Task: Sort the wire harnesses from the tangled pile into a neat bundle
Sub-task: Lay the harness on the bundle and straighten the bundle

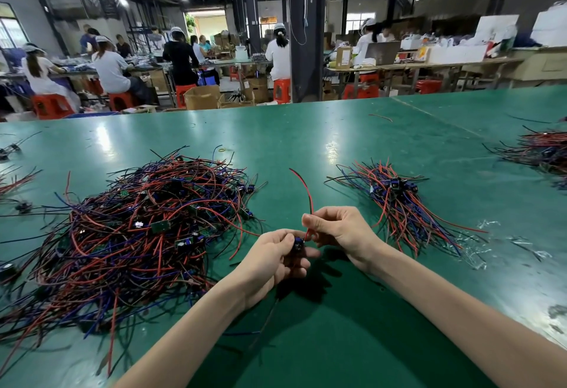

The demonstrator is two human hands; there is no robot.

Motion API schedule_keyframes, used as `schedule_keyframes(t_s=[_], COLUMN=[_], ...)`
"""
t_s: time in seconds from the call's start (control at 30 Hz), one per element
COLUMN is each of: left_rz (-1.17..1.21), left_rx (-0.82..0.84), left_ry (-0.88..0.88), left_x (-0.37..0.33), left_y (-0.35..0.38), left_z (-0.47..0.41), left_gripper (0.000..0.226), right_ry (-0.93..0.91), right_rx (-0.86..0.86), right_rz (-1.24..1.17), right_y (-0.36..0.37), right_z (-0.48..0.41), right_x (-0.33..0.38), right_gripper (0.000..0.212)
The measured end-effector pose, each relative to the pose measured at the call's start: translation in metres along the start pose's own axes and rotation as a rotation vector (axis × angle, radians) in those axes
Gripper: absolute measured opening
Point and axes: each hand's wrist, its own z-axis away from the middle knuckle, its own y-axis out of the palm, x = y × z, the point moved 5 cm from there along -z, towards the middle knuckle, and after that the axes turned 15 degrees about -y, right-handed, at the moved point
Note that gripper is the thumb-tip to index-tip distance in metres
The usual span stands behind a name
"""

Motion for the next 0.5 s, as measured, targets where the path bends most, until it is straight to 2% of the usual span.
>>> schedule_keyframes(t_s=[0.27,0.5], left_rz=[0.025,-0.028], left_rx=[0.01,-0.028], left_ry=[0.039,0.05], left_x=[0.0,-0.0034], left_y=[-0.0009,-0.0028], left_z=[-0.0015,0.0003], left_gripper=[0.024,0.023], right_ry=[0.034,0.021], right_rx=[-0.047,-0.018], right_rz=[-0.037,-0.013], right_y=[-0.0009,0.004], right_z=[0.0009,0.0011], right_x=[-0.0009,0.0002], right_gripper=[0.02,0.022])
